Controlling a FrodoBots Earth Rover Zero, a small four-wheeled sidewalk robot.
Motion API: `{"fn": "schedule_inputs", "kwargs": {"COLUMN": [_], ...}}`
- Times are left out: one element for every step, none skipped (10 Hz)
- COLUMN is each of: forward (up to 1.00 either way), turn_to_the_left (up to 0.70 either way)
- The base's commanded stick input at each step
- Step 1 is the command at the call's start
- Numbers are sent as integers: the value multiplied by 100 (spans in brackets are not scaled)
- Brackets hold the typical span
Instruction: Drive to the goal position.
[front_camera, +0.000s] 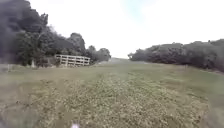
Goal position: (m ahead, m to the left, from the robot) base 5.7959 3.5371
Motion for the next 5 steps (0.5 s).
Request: {"fn": "schedule_inputs", "kwargs": {"forward": [100, 100, 100, 100, 100], "turn_to_the_left": [-40, -24, -6, 0, 0]}}
